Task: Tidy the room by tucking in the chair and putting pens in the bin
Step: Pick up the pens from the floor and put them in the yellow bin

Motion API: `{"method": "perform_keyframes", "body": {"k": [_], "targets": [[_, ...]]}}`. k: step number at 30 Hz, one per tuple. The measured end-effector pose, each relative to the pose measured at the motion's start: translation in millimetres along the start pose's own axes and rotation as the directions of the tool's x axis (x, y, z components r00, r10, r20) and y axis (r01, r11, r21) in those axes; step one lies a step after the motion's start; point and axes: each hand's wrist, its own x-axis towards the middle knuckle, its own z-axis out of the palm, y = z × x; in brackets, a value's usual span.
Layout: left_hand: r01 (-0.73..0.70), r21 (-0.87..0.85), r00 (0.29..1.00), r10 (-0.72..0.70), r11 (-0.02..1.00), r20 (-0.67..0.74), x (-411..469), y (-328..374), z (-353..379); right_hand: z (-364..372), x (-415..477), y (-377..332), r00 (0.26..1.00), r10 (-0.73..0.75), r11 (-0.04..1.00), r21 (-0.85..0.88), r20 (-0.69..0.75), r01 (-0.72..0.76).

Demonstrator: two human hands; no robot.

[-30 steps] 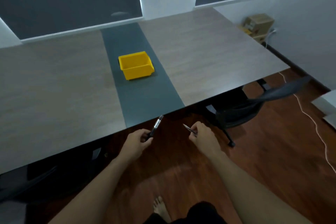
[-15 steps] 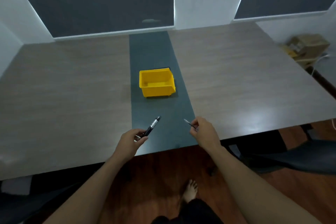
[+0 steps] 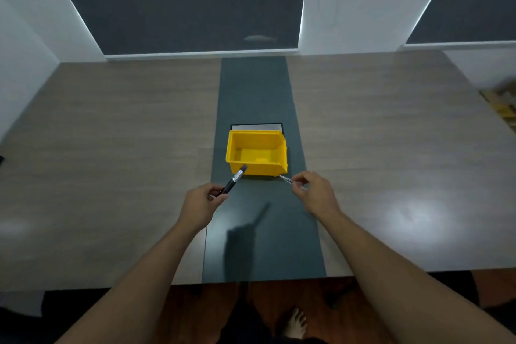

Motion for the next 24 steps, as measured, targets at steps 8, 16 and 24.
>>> {"method": "perform_keyframes", "body": {"k": [8, 16, 24], "targets": [[-0.038, 0.102, 0.998, 0.033, 0.994, 0.053, 109, 0, -11, 36, 88, -33, 0.996, 0.053, 0.996, -0.081, 0.07, -0.048], [-0.143, 0.208, 0.978, 0.107, 0.968, 0.178, 191, -10, 4, 73, 142, -53, 0.973, 0.162, 0.979, -0.154, 0.166, -0.136], [-0.164, 0.23, 0.963, 0.104, 0.959, 0.25, 229, -11, 17, 96, 160, -64, 0.966, 0.207, 0.974, -0.125, 0.154, -0.189]]}}
